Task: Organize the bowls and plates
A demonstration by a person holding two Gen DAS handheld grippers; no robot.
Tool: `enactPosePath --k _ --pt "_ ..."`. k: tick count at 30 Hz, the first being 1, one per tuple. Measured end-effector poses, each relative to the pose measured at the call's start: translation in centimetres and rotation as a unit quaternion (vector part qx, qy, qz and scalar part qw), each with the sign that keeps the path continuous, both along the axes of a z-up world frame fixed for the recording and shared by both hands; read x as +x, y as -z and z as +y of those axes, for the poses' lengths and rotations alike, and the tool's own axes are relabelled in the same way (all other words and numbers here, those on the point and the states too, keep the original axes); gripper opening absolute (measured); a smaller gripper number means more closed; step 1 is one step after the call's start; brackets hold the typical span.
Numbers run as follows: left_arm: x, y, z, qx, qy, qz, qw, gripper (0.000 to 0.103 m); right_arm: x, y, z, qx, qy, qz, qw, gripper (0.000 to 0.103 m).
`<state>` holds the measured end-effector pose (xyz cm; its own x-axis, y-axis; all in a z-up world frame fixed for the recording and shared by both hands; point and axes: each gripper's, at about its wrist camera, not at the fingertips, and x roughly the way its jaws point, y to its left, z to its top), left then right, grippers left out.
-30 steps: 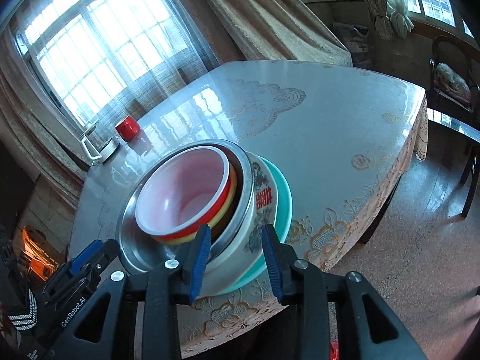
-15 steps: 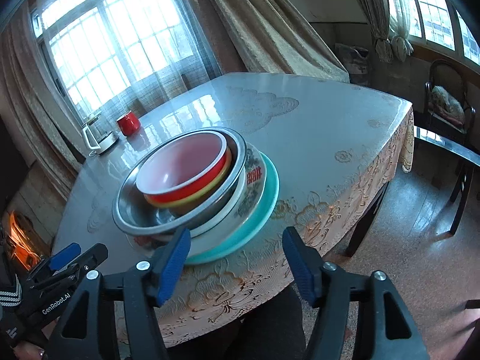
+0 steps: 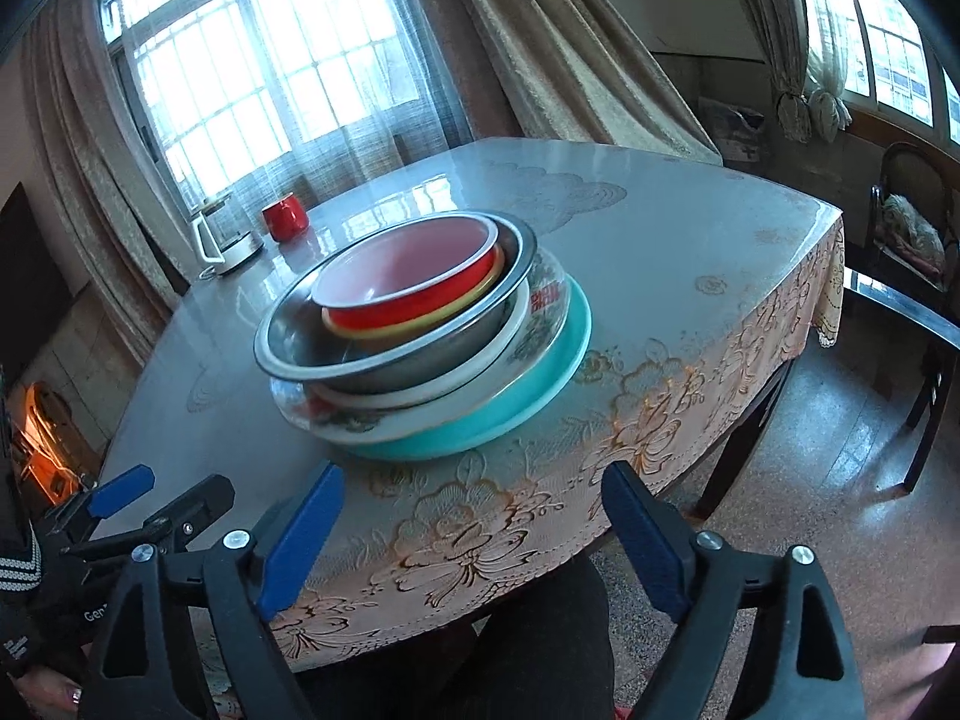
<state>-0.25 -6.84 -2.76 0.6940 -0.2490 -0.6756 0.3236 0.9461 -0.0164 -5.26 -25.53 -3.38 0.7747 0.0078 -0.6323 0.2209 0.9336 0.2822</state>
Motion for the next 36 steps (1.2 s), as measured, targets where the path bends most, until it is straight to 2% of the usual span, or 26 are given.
enactPosePath --k 3,7,13,36 --pt "-0.3 -0.1 -0.1 0.003 -0.001 -0.005 1.0000 0.101 -0.2 0.1 0.5 -0.006 -0.002 -0.002 1.000 0.093" --pt "-0.5 -0.2 -0.1 0.002 0.002 -0.006 1.0000 0.101 -0.6 0.1 0.6 -0.004 -0.003 -0.012 1.000 0.102" --pt "-0.4 -0.3 -0.1 -0.002 0.002 0.001 1.0000 0.101 -1.2 -0.2 0.3 -0.008 0.010 -0.023 1.000 0.102" --pt "-0.6 0.0 0.0 -0.002 -0.001 0.007 1.0000 0.101 -0.8 0.5 0.6 0.002 0.002 -0.009 1.000 0.102"
